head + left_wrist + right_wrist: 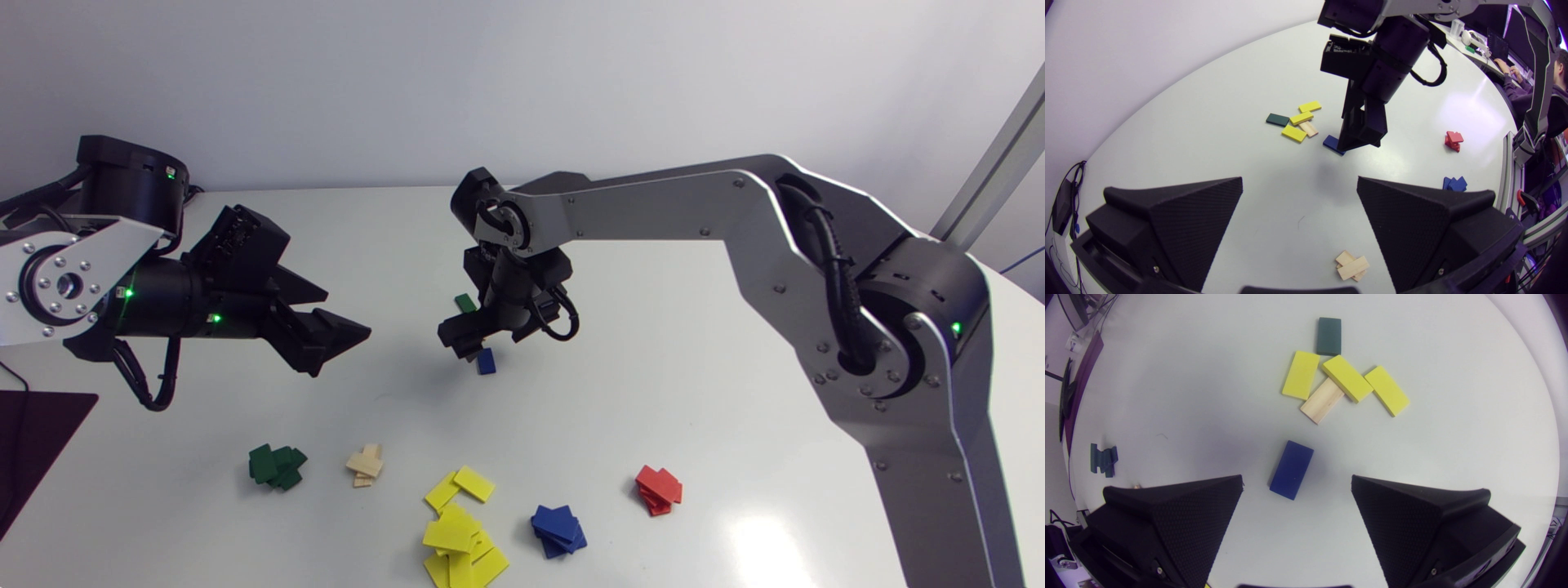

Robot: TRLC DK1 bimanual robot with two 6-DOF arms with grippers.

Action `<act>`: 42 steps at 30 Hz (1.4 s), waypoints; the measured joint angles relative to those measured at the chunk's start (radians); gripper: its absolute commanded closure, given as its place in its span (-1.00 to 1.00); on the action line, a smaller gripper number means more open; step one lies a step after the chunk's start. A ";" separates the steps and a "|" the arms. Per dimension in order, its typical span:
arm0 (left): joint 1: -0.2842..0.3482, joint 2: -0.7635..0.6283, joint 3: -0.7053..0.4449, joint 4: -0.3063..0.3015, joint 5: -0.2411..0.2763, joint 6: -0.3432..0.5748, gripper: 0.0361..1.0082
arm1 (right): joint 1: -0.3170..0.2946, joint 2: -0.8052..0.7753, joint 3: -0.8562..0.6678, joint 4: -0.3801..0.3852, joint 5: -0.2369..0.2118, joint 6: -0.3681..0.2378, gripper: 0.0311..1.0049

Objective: Take domino bricks one by one from the mixed stack on the table and place each onto the existing stack of the same color.

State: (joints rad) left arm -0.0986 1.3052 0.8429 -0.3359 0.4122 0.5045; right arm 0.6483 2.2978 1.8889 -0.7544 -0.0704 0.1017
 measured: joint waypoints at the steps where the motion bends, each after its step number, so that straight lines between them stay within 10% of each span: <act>1: 0.000 0.000 0.000 0.000 0.001 0.000 -0.98 | 0.000 0.002 0.000 0.000 0.003 0.002 -0.82; 19: 0.035 -0.053 -0.036 -0.001 0.031 0.004 -0.98 | 0.048 0.068 0.048 -0.050 0.068 0.015 -0.76; 35: 0.041 -0.063 -0.041 -0.008 0.047 0.019 -0.98 | 0.047 0.077 0.073 -0.075 0.075 0.015 0.02; 42: 0.041 -0.067 -0.041 -0.009 0.049 0.020 -0.98 | 0.040 0.081 0.098 -0.093 0.066 0.015 0.04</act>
State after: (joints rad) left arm -0.0578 1.2385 0.8021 -0.3450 0.4614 0.5243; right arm 0.6888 2.3791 1.9865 -0.8474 -0.0040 0.1165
